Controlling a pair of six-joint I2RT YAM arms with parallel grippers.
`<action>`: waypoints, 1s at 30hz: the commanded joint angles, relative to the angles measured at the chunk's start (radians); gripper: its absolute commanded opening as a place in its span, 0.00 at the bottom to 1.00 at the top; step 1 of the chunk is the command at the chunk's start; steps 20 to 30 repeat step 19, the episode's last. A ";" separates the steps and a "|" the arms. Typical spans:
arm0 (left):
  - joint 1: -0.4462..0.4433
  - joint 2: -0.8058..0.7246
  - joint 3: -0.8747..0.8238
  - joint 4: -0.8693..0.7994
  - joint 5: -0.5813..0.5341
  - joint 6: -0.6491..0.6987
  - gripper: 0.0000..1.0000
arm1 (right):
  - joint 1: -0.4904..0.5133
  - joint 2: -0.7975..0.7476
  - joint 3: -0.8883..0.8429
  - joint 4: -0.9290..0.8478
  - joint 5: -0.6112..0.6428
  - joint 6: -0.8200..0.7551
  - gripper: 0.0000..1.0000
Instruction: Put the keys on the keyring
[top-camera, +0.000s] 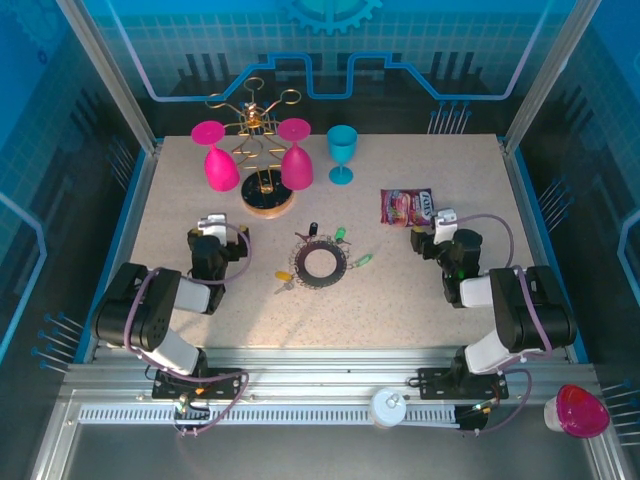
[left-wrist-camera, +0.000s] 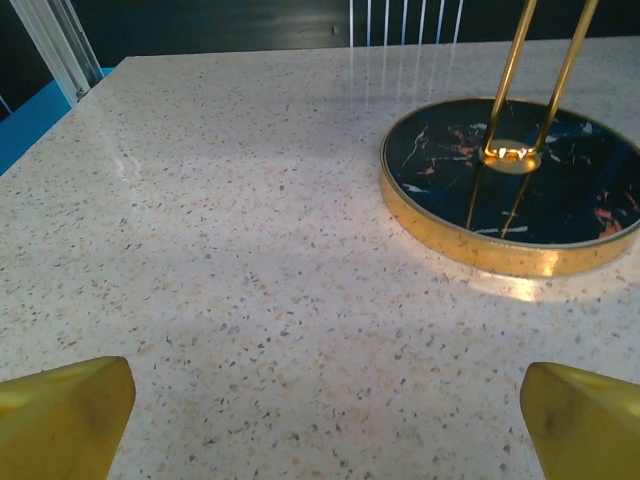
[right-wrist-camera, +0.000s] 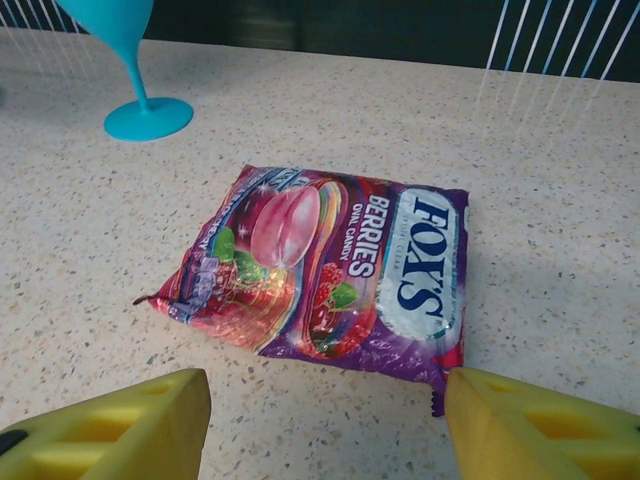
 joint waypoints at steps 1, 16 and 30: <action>0.013 -0.004 0.050 -0.020 -0.008 -0.042 0.99 | -0.023 0.001 0.023 0.014 0.024 0.033 0.65; 0.064 -0.009 0.085 -0.095 0.096 -0.077 0.99 | -0.018 0.001 0.030 0.001 0.036 0.031 0.76; 0.064 -0.008 0.079 -0.083 0.097 -0.073 0.99 | -0.006 0.002 0.036 -0.010 0.062 0.025 1.00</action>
